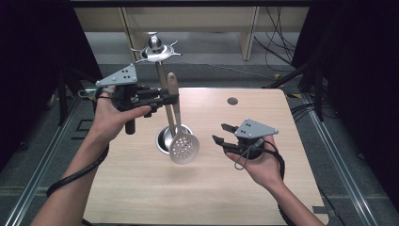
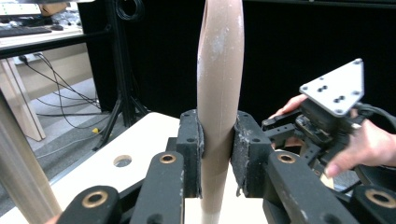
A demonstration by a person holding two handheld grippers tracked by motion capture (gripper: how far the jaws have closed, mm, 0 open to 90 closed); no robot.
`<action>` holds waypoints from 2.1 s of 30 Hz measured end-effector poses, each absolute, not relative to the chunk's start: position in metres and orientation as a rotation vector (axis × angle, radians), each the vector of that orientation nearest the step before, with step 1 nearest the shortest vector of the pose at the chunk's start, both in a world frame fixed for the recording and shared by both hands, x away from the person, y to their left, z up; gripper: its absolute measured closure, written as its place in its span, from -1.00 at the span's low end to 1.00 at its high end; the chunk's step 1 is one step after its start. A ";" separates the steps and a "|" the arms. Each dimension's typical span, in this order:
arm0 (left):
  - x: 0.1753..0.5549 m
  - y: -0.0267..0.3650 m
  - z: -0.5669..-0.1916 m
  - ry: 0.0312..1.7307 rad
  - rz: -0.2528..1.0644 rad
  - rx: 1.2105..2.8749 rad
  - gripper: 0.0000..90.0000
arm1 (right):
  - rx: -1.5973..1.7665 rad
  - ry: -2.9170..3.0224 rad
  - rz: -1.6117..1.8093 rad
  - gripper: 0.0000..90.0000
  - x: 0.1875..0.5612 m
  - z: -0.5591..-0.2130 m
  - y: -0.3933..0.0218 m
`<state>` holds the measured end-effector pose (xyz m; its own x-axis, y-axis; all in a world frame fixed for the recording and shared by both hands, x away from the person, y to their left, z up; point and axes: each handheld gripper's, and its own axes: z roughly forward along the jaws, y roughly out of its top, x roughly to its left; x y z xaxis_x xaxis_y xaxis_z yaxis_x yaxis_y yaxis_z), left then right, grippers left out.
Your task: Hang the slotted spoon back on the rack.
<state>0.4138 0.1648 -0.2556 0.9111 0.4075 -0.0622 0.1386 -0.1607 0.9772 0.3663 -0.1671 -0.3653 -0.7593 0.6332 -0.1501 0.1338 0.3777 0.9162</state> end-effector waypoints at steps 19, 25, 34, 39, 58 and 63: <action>0.422 0.184 -0.252 0.468 0.265 1.727 0.64 | 0.871 2.227 1.300 0.09 0.362 -0.419 -0.217; 0.424 0.187 -0.251 0.468 0.259 1.730 0.64 | 0.897 2.237 1.280 0.08 0.360 -0.428 -0.223; 0.429 0.187 -0.247 0.466 0.221 1.732 0.64 | 0.895 2.238 1.278 0.08 0.362 -0.431 -0.223; 0.433 0.186 -0.247 0.468 0.188 1.724 0.64 | 0.893 2.248 1.275 0.08 0.362 -0.432 -0.223; 0.445 0.190 -0.247 0.489 0.122 1.704 0.64 | 0.884 2.254 1.288 0.07 0.363 -0.433 -0.223; 0.450 0.191 -0.249 0.499 0.108 1.698 0.64 | 0.884 2.256 1.291 0.07 0.362 -0.433 -0.223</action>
<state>0.4496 0.1913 -0.2491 0.9002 0.3839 -0.2055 0.2641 -0.1060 0.9587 0.3623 -0.2225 -0.4328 -0.7233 0.6900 -0.0263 0.3271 0.3760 0.8670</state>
